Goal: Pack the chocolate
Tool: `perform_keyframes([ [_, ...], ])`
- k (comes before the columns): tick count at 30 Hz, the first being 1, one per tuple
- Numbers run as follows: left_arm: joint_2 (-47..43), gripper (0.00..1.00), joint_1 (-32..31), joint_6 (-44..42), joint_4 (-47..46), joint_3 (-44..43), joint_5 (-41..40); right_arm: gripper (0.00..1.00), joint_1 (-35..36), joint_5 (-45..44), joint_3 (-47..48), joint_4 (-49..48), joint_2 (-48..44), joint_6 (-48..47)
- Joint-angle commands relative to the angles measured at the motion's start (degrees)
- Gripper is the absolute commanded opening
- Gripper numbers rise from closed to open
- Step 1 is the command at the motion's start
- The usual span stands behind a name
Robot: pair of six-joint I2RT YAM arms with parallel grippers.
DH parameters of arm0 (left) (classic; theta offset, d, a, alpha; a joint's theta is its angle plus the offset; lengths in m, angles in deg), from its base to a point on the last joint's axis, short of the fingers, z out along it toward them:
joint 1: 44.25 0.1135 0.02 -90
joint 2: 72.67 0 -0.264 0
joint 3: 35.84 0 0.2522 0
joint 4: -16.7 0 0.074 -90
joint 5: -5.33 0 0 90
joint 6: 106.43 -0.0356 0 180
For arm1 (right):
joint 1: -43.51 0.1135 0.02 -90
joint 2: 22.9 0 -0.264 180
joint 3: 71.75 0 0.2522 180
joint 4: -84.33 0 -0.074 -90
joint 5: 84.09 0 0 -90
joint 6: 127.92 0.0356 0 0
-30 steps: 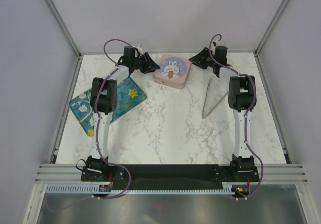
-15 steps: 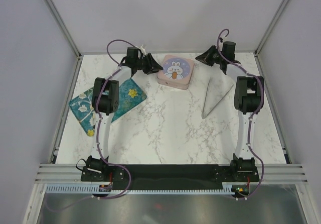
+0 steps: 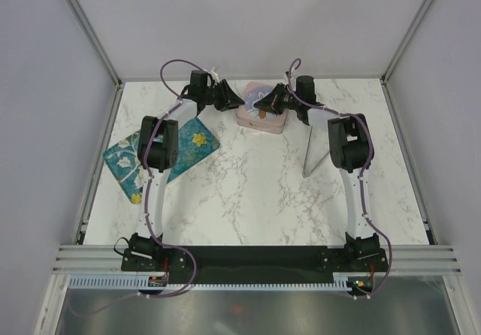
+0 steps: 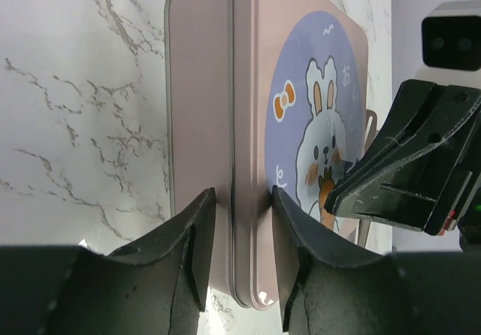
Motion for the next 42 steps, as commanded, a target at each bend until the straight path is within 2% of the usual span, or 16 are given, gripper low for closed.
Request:
perform_keyframes([
  [1, -1.49, 0.42, -0.26, -0.86, 3.25, -0.41, -0.09, 0.08, -1.44, -0.96, 0.47, 3.37, -0.56, -2.78],
  [4, -4.65, 0.42, 0.27, -1.74, 5.62, -1.90, -0.71, 0.08, -1.52, 0.52, 0.12, 2.75, -4.34, -2.51],
  [6, -8.60, 0.46, 0.97, -2.18, 6.33, -2.17, -1.41, 0.10, -1.52, 0.97, -1.19, 2.66, -8.81, -2.60],
  [10, -16.86, 0.62, 1.59, -5.16, 10.27, -1.21, -4.22, 0.19, -1.52, 0.62, -6.19, 5.46, -18.22, -5.41],
  [12, -22.38, 0.68, 1.50, -6.92, 10.72, 2.02, -5.01, 0.41, -1.52, -2.36, -10.58, 9.93, -24.72, -9.34],
  [13, -24.68, 0.82, 1.59, -7.28, 10.72, 3.70, -5.02, 0.57, -1.52, -3.76, -14.69, 11.09, -27.26, -10.59],
  [14, -26.53, 0.97, 1.50, -8.06, 10.72, 5.37, -4.84, 0.68, -1.44, -6.99, -16.73, 12.06, -32.07, -11.73],
  [15, -28.63, 1.00, 1.41, -8.50, 10.72, 9.39, -4.75, 0.78, -1.17, -8.42, -18.75, 14.50, -34.56, -12.96],
  [16, -33.26, 1.00, 1.33, -9.03, 10.64, 11.52, -4.75, 0.98, -1.00, -10.17, -20.43, 15.92, -36.93, -15.41],
  [17, -35.40, 1.00, 1.06, -9.99, 9.94, 13.80, -4.93, 0.98, -0.82, -11.67, -23.06, 17.59, -41.31, -16.91],
  [22, -52.07, 1.00, -1.30, -13.51, 8.79, 29.10, -4.31, 0.98, 3.04, -26.25, -25.36, 34.28, -51.44, -27.36],
  [24, -56.49, 1.00, -1.84, -14.83, 8.35, 35.23, -4.14, 0.98, 4.18, -31.43, -27.64, 36.49, -57.24, -27.91],
  [30, -75.30, 1.00, -3.42, -12.29, 4.40, 48.95, -4.40, 0.98, 4.54, -38.22, -36.96, 37.37, -73.68, -26.51],
  [34, -83.13, 1.00, -3.42, -12.73, 4.83, 53.72, -5.63, 0.98, 4.45, -41.39, -41.35, 37.47, -82.81, -27.82],
  [38, -87.53, 1.00, -3.42, -14.22, 5.36, 56.98, -7.65, 0.98, 4.45, -43.24, -42.24, 38.17, -85.03, -29.23],
  [42, -89.12, 1.00, -3.42, -15.10, 6.24, 56.98, -8.44, 0.98, 4.45, -39.74, -42.94, 38.34, -84.77, -29.23],
])
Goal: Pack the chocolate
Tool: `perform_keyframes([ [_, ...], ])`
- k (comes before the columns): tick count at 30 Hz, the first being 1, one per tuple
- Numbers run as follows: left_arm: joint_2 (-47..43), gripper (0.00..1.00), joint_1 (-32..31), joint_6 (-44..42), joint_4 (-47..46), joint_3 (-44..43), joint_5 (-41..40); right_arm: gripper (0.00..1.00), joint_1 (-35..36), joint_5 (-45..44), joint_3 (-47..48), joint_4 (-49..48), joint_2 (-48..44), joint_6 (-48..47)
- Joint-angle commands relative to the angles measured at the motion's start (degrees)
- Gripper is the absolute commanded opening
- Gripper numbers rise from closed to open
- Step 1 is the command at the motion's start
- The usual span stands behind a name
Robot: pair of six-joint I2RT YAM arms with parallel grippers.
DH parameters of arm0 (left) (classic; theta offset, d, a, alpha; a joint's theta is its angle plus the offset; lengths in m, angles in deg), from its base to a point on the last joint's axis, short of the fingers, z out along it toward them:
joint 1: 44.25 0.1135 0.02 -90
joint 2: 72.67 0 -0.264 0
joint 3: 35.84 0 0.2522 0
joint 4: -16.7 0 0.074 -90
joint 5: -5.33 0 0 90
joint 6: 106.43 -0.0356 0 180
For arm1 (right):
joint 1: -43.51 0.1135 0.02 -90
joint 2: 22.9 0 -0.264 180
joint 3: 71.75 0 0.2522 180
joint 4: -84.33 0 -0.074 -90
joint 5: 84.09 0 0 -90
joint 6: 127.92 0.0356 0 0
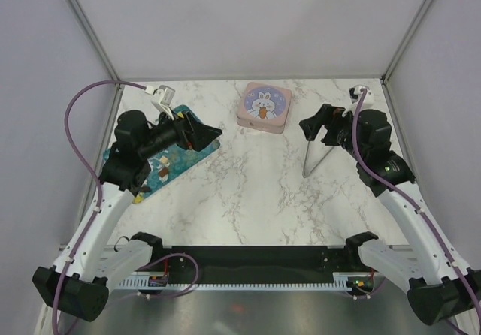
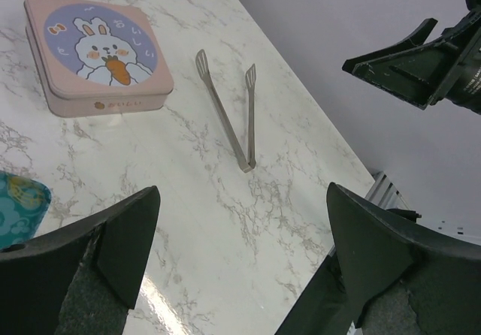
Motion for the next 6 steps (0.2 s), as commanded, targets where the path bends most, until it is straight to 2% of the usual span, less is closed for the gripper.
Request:
perform_keyframes([
  [1, -0.75, 1.00, -0.12, -3.30, -1.12, 0.31, -1.93, 0.98, 0.04, 1.19, -1.68, 0.84, 0.58, -1.17],
  [6, -0.58, 1.00, -0.21, -3.65, -0.42, -0.75, -1.93, 0.98, 0.04, 1.55, -2.56, 0.75, -0.03, -1.87],
])
